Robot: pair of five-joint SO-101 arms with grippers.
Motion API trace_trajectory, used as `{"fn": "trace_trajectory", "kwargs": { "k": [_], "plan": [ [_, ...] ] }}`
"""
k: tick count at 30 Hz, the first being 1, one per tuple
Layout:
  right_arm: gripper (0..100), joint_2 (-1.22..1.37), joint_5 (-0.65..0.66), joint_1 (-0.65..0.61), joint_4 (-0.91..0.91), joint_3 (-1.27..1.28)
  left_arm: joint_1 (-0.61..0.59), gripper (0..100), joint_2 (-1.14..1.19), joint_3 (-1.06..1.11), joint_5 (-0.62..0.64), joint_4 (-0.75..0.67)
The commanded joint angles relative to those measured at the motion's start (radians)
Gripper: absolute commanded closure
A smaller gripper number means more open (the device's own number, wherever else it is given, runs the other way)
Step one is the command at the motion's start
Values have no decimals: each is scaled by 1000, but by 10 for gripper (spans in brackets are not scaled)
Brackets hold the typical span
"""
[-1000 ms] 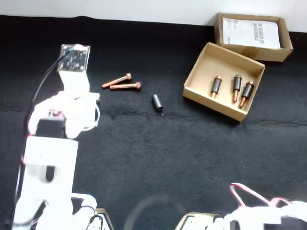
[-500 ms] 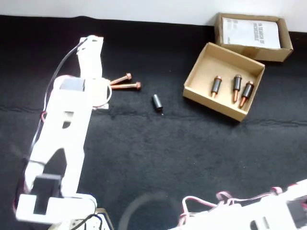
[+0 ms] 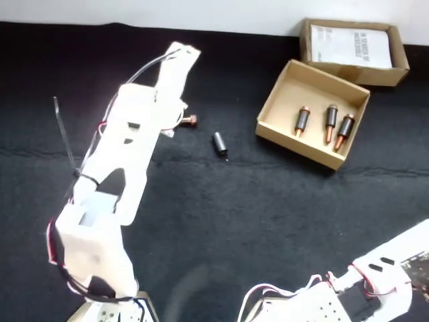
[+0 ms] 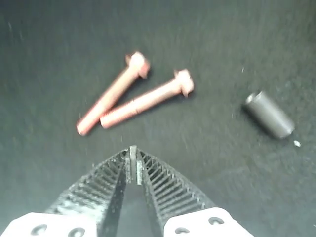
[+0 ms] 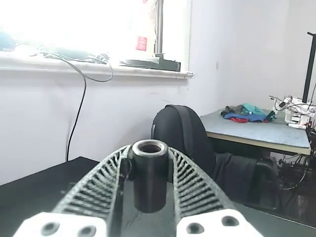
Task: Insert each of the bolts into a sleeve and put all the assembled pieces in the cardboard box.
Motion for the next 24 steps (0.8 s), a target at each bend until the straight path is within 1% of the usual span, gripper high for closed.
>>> {"fn": "trace_trajectory", "kwargs": {
  "k": [1,3,6,9,11,15,18,20,24],
  "plan": [
    [992,-25,12,-15,-2,136,12,990,33,-110,-112,-12],
    [992,-25,8,-15,5,137,8,990,64,-139,-204,-12],
    [992,-25,-44,-7,5,137,7,990,94,-165,-356,-12],
    [992,-25,-49,-7,5,137,10,990,116,-186,-485,-12],
    [992,-25,-49,-8,5,137,21,990,134,-202,-542,-18],
    [992,-25,-49,-16,5,134,53,990,182,-252,-600,-20],
    [992,-18,-49,-35,8,134,74,991,229,-285,-680,-15],
    [992,-24,-49,-38,48,134,88,992,262,-303,-747,-14],
    [992,-25,-49,-59,148,133,93,992,335,-348,-839,-20]
  ]
}}
